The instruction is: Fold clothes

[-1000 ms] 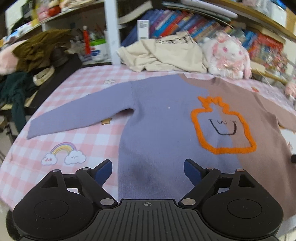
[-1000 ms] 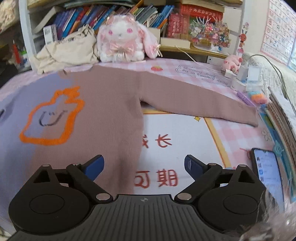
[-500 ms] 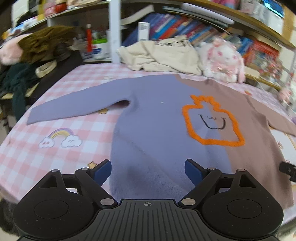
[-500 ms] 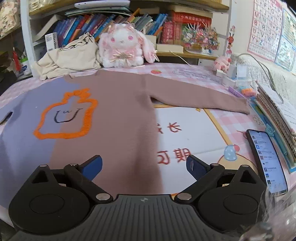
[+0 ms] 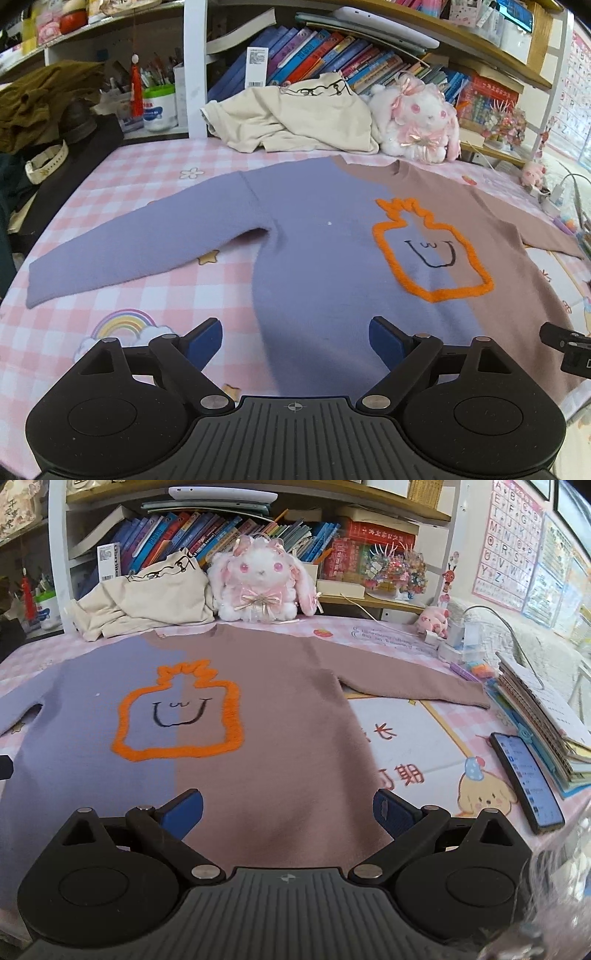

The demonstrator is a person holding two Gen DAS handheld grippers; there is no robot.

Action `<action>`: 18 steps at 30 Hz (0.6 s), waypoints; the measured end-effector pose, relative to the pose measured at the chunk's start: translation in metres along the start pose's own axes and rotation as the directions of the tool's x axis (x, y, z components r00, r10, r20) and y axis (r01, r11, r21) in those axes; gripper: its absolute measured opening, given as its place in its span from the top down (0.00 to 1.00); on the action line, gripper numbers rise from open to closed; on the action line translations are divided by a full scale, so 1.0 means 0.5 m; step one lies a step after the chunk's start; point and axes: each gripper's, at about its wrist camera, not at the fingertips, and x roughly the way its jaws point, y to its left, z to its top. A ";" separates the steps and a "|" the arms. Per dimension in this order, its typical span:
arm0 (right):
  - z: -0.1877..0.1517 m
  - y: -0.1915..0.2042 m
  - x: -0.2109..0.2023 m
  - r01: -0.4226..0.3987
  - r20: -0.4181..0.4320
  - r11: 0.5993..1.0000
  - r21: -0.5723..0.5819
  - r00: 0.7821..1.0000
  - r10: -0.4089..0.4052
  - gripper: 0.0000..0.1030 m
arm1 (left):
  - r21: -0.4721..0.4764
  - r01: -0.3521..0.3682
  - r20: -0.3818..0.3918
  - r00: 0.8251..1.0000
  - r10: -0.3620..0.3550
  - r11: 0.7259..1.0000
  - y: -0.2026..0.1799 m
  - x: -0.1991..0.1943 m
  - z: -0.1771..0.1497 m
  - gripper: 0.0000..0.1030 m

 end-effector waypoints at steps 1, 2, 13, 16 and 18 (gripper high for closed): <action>-0.002 0.010 -0.002 0.006 -0.002 1.000 0.005 1.000 -0.006 0.03 | 0.004 0.006 -0.002 1.000 -0.006 1.000 0.010 0.001 0.001 0.13; -0.003 0.020 -0.003 0.012 -0.004 1.000 0.009 1.000 -0.012 0.03 | 0.007 0.012 -0.003 1.000 -0.012 1.000 0.019 0.001 0.002 0.13; -0.011 0.125 -0.019 0.033 -0.005 0.999 -0.001 0.999 -0.033 0.03 | -0.026 0.028 -0.017 0.999 -0.028 0.999 0.134 0.010 0.007 0.13; -0.011 0.147 -0.020 0.016 -0.011 1.000 -0.014 1.000 -0.016 0.03 | -0.053 -0.002 -0.013 1.000 0.001 0.999 0.170 0.012 0.004 0.13; -0.009 0.162 -0.021 -0.009 -0.015 1.000 -0.023 1.000 0.009 0.03 | -0.074 -0.024 -0.009 1.000 0.023 0.997 0.193 0.013 0.002 0.13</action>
